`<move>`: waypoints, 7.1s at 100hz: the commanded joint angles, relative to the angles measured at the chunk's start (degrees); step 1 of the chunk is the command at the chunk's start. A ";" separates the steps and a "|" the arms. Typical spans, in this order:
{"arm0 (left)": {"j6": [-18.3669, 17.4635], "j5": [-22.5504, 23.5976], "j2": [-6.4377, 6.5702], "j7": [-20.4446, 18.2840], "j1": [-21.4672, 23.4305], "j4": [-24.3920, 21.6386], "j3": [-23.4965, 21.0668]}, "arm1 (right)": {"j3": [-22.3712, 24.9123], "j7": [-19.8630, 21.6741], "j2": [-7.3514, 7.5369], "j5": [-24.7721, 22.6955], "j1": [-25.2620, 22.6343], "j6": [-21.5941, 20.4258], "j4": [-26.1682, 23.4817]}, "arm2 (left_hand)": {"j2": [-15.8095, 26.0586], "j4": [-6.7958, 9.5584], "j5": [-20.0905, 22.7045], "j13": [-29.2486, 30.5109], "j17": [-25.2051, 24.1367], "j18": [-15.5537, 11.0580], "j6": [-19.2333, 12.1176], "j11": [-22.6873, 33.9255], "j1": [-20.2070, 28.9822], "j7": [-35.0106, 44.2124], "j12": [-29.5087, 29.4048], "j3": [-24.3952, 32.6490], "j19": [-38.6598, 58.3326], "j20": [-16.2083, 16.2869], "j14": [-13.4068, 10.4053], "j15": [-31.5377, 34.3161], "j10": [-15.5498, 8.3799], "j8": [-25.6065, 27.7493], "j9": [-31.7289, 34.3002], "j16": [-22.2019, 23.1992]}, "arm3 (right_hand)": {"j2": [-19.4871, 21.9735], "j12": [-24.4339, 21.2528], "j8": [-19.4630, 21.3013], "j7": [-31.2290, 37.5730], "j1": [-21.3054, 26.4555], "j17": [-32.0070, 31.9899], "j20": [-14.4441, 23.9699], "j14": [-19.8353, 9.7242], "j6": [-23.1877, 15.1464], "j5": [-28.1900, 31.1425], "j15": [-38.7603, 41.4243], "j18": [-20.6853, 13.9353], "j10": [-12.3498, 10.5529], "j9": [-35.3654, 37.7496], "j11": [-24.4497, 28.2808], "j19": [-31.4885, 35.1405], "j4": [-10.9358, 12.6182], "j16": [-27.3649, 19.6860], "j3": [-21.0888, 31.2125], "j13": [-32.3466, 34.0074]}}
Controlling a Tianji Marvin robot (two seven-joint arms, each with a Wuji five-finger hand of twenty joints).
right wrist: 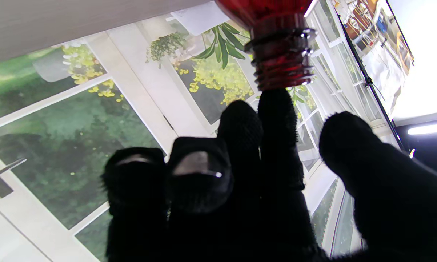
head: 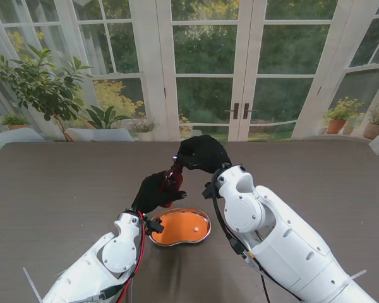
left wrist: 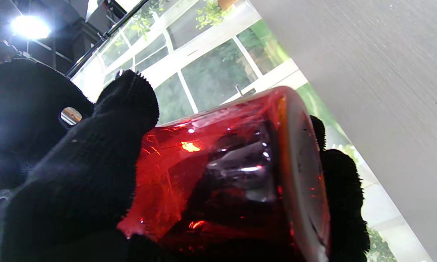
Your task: Collect the cotton balls from the tray into a sample bottle
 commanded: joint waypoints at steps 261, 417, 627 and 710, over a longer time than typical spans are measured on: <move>-2.86 4.74 0.11 1.23 -0.28 -0.96 -1.23 | 1.38 6.29 1.75 -0.93 -2.00 -2.46 -3.61 | 10.08 0.49 7.56 -0.12 -2.39 -3.24 -16.31 -0.98 8.68 6.18 -0.57 10.12 -1.67 -0.32 -1.62 0.71 -7.85 0.00 4.47 0.66 | 13.05 -0.88 11.31 -9.23 -8.50 -2.10 0.99 1.52 1.19 -2.04 -3.08 1.70 1.73 -2.08 -2.08 1.89 10.67 -1.30 -4.82 1.79; -0.54 7.66 2.51 -2.00 4.34 -7.83 -5.57 | 6.96 3.98 2.27 -4.61 -4.13 -1.64 -4.26 | 10.16 0.43 7.65 0.05 -2.12 -3.54 -16.50 -0.93 8.47 6.07 -0.65 10.06 -1.53 -0.47 -1.80 0.69 -8.00 0.12 4.59 0.63 | -2.03 -2.07 12.14 -12.33 -3.34 -2.59 0.99 0.63 1.91 -12.96 -5.27 1.12 1.20 -5.72 -2.52 1.72 9.94 -2.01 -3.04 1.86; 0.96 8.56 3.91 -4.46 9.53 -12.38 -9.68 | -16.06 -6.09 3.35 -20.09 6.32 -19.61 26.56 | 10.62 0.56 7.81 0.22 -2.12 -2.79 -15.44 -0.64 8.81 5.76 -1.43 9.41 -1.44 -0.28 -0.90 0.88 -7.21 0.43 4.60 0.58 | -34.38 4.81 9.01 -9.01 1.06 2.19 -0.14 -3.86 -5.38 -0.15 1.07 1.47 -3.55 1.81 4.41 2.51 5.14 0.35 8.06 2.09; 0.70 8.10 3.85 -4.60 9.48 -12.17 -9.47 | -23.77 -13.45 2.16 -22.86 9.79 -17.37 32.70 | 10.90 0.56 7.88 0.12 -2.15 -2.62 -15.18 -0.56 8.80 5.61 -1.84 9.12 -1.51 -0.23 -0.56 0.87 -7.02 0.49 4.58 0.57 | -35.67 4.37 11.00 -9.42 -0.42 2.74 -0.22 -4.64 -4.61 1.81 2.00 1.31 -3.70 1.58 4.60 2.69 5.64 0.72 8.27 2.15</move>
